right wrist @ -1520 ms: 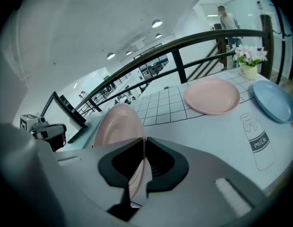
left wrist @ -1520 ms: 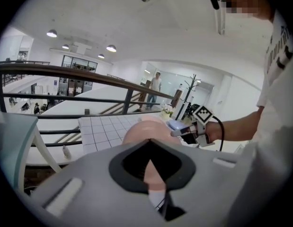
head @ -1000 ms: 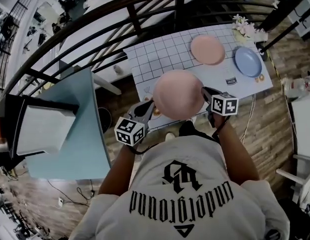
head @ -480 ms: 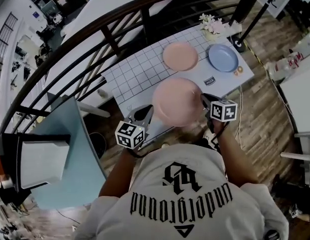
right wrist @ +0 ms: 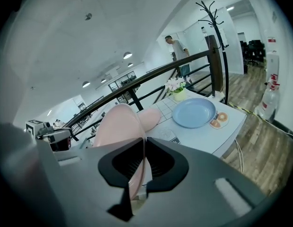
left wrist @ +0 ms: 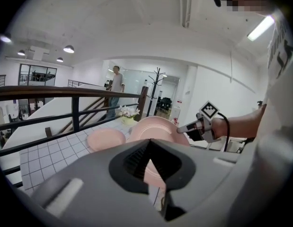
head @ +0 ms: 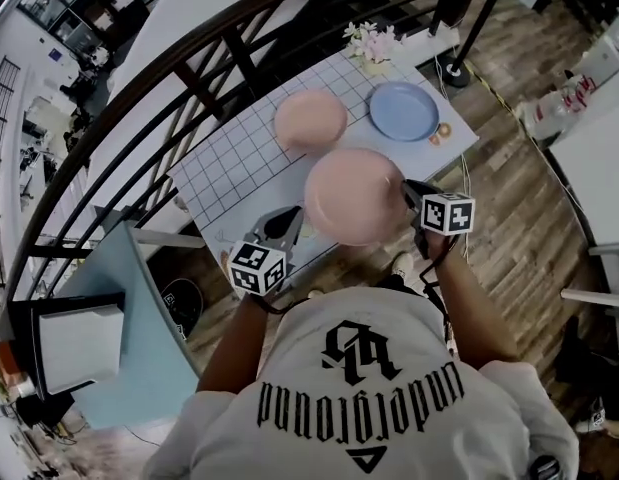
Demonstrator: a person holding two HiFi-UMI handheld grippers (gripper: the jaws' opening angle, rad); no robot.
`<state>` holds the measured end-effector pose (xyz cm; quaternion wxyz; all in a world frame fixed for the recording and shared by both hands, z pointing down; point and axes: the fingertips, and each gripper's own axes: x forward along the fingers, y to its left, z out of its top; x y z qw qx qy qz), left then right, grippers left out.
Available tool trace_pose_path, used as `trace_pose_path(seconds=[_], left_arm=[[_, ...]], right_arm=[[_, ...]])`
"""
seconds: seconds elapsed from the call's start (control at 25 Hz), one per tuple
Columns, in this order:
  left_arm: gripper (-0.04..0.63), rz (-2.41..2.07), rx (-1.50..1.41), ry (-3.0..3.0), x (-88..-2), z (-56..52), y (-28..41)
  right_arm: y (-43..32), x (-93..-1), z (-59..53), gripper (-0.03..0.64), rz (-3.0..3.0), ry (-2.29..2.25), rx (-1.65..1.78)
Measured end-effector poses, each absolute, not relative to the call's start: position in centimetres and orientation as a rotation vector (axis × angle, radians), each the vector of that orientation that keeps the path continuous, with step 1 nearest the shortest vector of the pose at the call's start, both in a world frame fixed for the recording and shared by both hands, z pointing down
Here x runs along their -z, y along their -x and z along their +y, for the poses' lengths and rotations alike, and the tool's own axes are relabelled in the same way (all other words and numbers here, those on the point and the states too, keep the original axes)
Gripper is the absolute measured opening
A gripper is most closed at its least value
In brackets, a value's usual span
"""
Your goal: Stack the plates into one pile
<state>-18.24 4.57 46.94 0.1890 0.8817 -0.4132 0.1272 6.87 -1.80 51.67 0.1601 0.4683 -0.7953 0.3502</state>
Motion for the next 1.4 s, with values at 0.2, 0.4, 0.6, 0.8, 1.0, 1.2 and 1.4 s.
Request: trace_pose_path(seconds=[0.2, 0.4, 0.6, 0.8, 1.0, 1.2, 1.4], left_arm=[[0.049, -1.209, -0.376, -2.450, -47.1, 2.2, 10.9], [0.049, -1.215, -0.385, -2.429, -47.2, 0.7, 3.3], [0.049, -1.201, -0.396, -2.438, -47.2, 0.1, -2.9], [0.049, -1.141, -0.435, -2.457, -47.6, 0.7, -6.8], [0.049, -1.114, -0.441, -2.466, -48.0, 0.0, -8.6], [0.049, -1.085, -0.444, -2.480, -48.3, -1.4, -10.1], [0.049, -1.066, -0.456, -2.484, -48.7, -2.7, -10.6]], right_arm=[[-14.2, -52.0, -4.0, 0.023, -2.286, -1.297, -1.026], [-21.7, -52.7, -5.3, 0.025, -2.283, -1.268, -1.043], [-28.5, -53.2, -5.9, 0.025, -2.279, -1.294, -1.050], [-33.4, -53.6, -5.5, 0.025, -2.255, -1.366, -1.088], [-36.4, -54.3, -5.0, 0.025, -2.221, -1.428, -1.130], [-37.9, -54.3, -5.1, 0.025, -2.209, -1.452, -1.135], [-38.3, -54.6, -5.9, 0.025, -2.197, -1.448, -1.141]])
